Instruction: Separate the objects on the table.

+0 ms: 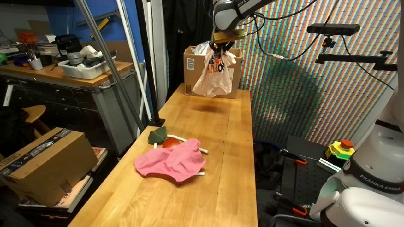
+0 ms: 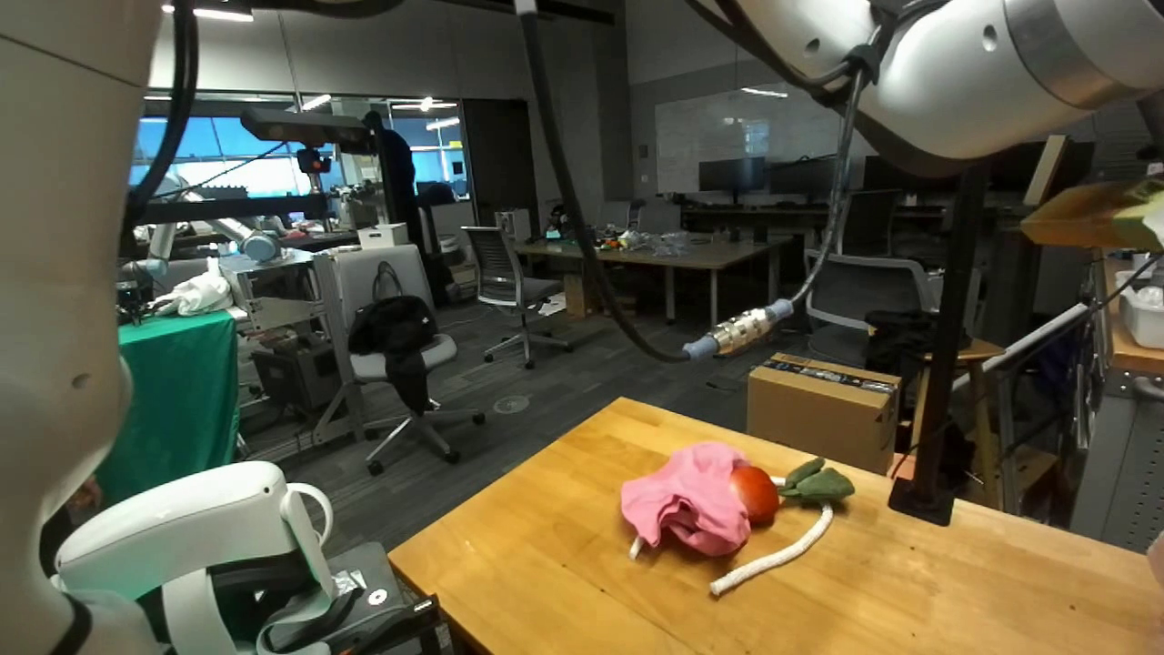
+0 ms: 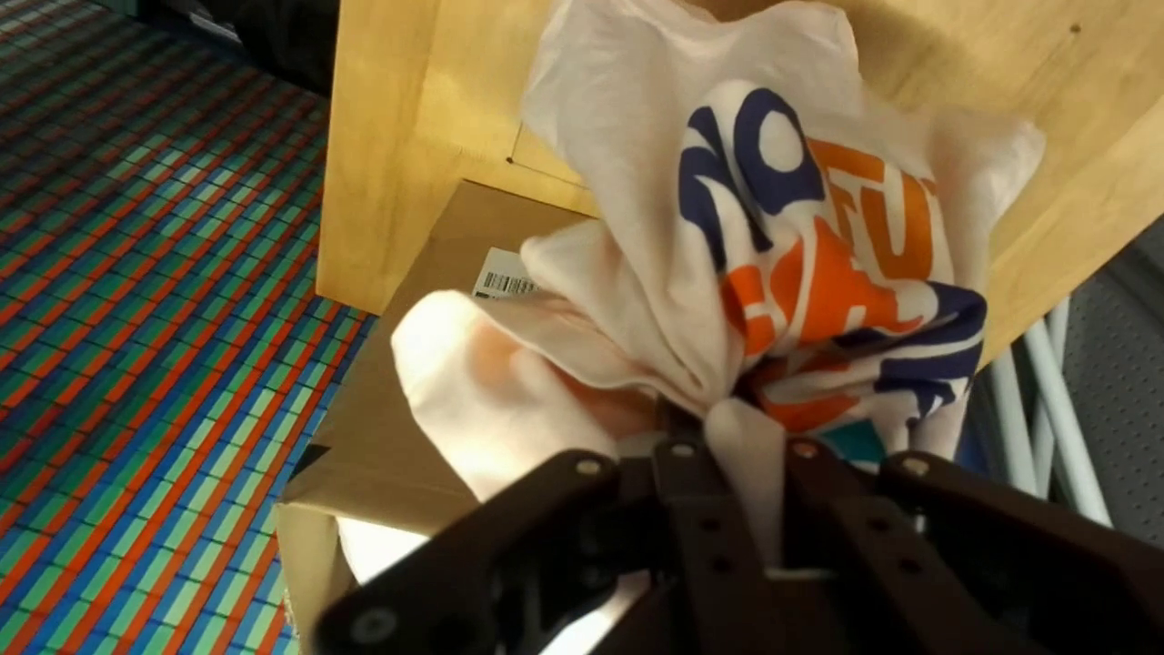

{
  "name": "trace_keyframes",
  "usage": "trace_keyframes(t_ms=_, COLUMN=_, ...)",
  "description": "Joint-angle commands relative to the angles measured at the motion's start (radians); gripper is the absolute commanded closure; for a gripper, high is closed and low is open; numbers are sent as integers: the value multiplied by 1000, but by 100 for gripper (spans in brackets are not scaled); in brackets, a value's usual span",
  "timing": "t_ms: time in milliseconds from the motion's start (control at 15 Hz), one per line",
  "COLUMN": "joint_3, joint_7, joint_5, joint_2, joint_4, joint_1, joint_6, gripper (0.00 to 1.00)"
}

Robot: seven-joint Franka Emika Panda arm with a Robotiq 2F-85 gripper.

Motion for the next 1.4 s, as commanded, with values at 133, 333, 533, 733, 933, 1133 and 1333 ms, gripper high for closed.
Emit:
trace_keyframes(t_ms=133, joint_3=-54, joint_7=115, joint_5=-3, joint_2=103, joint_4=111, joint_1=8, joint_6=29, gripper=97)
trace_keyframes(t_ms=333, joint_3=-65, joint_7=121, joint_5=-9, joint_2=121, joint_4=124, joint_1=12, joint_6=0, gripper=64)
trace_keyframes(t_ms=533, joint_3=-69, joint_7=113, joint_5=-16, joint_2=125, joint_4=119, joint_1=18, joint_6=-24, gripper=49)
trace_keyframes(t_ms=733, joint_3=-62, joint_7=100, joint_5=-19, joint_2=106, joint_4=95, joint_1=24, joint_6=-49, gripper=27)
trace_keyframes(t_ms=933, joint_3=-31, joint_7=45, joint_5=7, joint_2=77, joint_4=65, joint_1=21, joint_6=-77, gripper=3)
trace_keyframes(t_ms=1133, joint_3=35, joint_7=-95, joint_5=70, joint_2=24, joint_4=-4, joint_1=15, joint_6=-107, gripper=0)
trace_keyframes(t_ms=1333, joint_3=88, joint_7=-196, joint_5=133, joint_2=-43, joint_4=-97, joint_1=34, joint_6=-118, gripper=0)
